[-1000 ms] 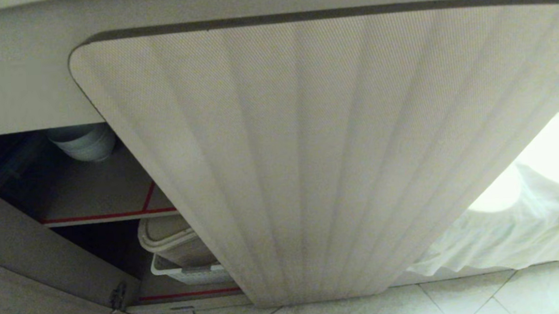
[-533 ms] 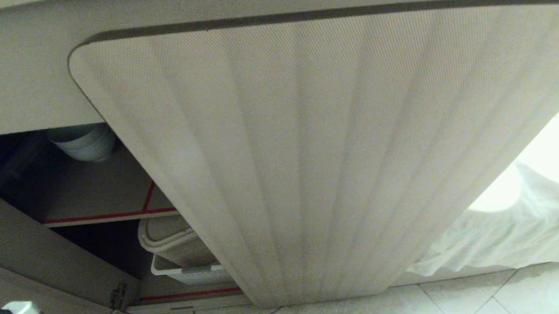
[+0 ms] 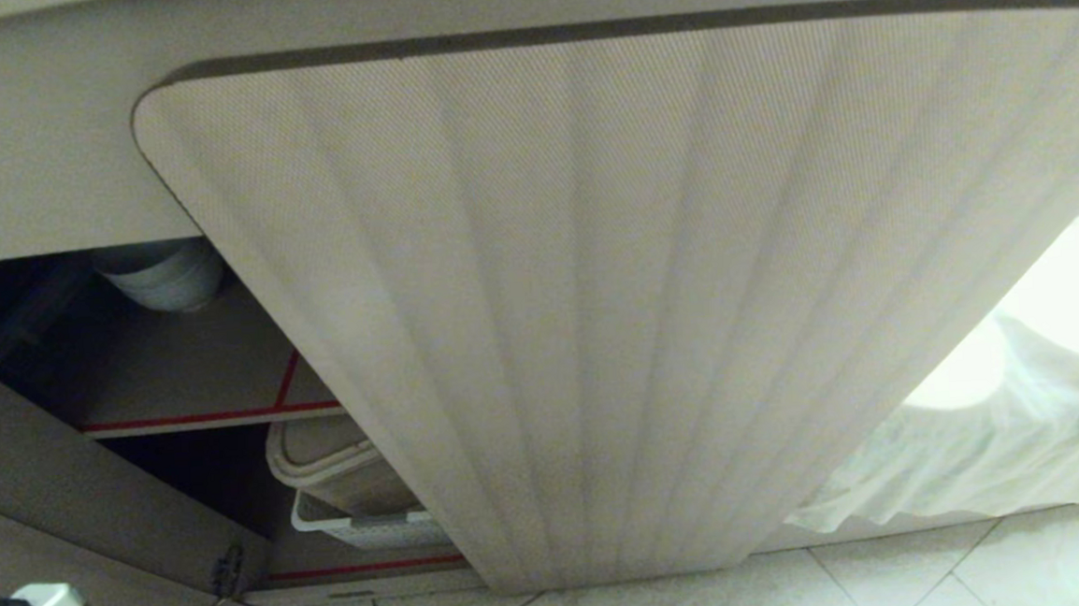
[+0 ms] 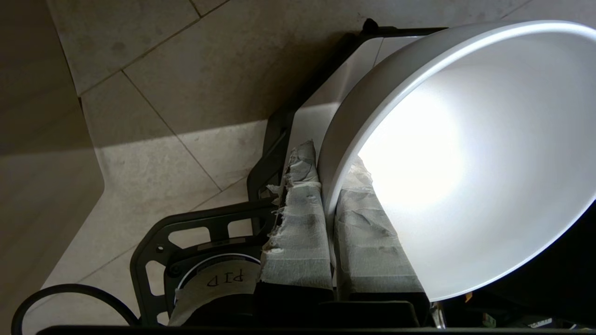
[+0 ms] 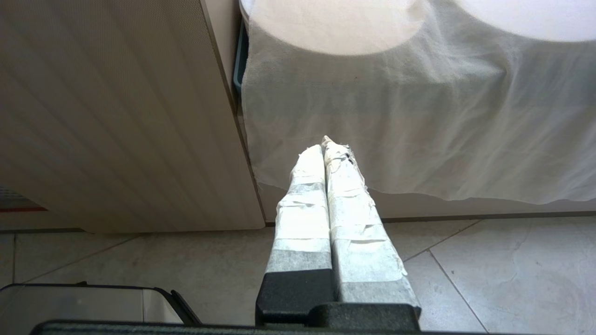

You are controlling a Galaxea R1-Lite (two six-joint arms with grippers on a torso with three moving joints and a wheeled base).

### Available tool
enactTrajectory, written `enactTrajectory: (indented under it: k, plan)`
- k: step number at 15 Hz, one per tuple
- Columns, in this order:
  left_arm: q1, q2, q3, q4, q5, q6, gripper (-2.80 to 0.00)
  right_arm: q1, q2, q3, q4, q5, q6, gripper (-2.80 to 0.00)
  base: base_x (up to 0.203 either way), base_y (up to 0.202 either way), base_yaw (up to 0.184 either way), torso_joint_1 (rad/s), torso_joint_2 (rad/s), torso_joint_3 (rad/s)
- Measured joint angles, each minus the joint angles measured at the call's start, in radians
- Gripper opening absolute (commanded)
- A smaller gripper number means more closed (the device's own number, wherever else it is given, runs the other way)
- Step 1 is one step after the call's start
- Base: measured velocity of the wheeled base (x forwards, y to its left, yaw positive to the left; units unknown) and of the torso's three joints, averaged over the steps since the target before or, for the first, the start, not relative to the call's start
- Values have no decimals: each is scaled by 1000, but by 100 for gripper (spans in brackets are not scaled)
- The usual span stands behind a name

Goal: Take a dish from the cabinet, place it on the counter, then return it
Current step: Place it on the table

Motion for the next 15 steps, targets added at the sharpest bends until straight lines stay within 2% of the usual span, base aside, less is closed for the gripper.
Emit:
enactTrajectory:
  k: [15]
  plan:
    - [-3,-6,13,32,20,22,-280,0,0,0,-2,1,-3,-280,0,0,0,0,0,0]
